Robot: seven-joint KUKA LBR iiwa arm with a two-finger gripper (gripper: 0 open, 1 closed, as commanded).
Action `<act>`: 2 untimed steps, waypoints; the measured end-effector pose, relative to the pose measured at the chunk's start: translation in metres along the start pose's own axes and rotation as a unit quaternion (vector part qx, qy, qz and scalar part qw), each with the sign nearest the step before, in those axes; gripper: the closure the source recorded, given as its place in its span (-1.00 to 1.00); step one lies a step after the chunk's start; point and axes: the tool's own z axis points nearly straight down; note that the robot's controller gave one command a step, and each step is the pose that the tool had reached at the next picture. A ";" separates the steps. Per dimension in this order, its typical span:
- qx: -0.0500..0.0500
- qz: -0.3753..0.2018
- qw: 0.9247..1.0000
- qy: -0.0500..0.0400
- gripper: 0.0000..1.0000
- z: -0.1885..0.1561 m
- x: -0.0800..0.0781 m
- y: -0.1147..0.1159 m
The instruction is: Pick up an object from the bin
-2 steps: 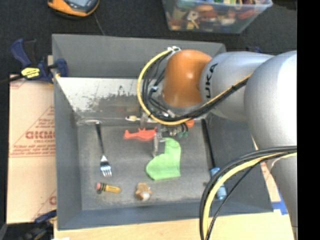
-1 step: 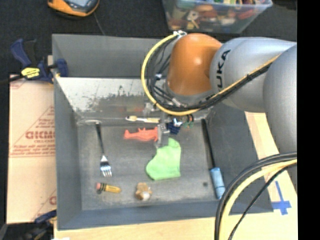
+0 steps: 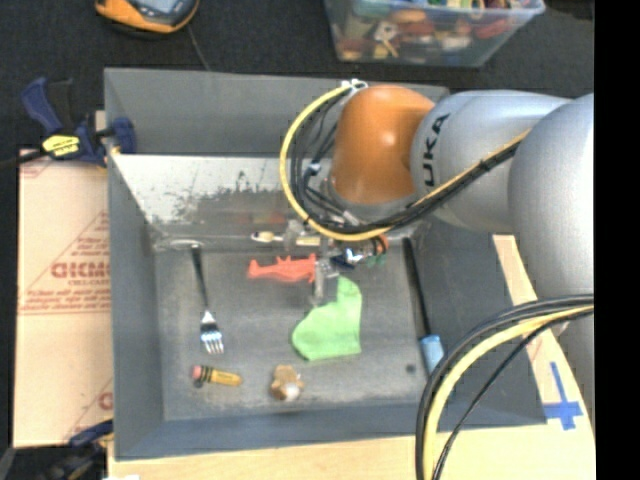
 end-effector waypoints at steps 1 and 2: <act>-0.001 0.008 1.000 -0.007 -1.00 0.029 -0.011 -0.005; 0.000 0.002 1.000 -0.006 1.00 0.028 -0.006 0.005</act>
Offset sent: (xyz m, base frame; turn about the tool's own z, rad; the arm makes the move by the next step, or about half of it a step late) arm 0.0024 0.0066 -0.0303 0.0026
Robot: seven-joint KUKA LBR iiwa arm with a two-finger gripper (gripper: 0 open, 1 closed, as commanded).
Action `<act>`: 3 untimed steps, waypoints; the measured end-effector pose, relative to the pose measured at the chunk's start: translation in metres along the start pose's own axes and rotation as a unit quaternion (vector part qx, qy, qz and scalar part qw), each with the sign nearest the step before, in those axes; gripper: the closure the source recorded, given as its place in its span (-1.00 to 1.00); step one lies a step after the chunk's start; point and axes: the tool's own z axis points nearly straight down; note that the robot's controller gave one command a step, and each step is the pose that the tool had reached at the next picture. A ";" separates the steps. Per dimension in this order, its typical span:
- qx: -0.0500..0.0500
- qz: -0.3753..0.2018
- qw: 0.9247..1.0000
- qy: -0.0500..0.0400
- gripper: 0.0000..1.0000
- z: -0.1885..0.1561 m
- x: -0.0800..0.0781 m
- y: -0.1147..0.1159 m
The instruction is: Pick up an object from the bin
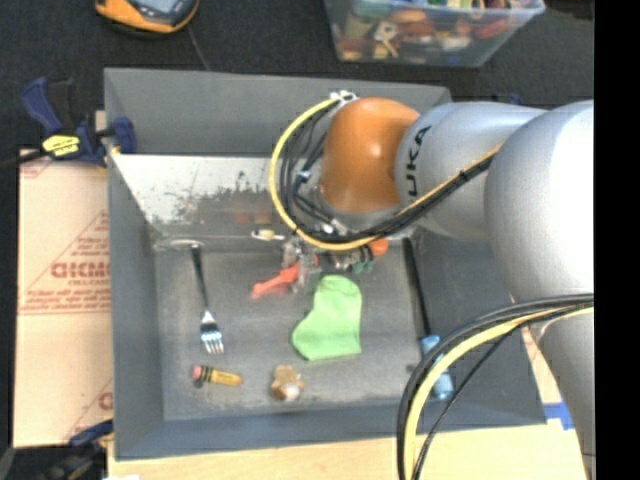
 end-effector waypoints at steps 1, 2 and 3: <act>0.000 0.000 1.000 0.000 1.00 0.000 0.000 0.000; 0.000 0.001 1.000 0.002 1.00 -0.030 0.001 0.000; 0.000 0.001 1.000 -0.001 1.00 -0.051 0.000 -0.001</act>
Offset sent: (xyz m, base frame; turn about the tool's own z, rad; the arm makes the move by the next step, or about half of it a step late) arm -0.0001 0.0000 0.0562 0.0004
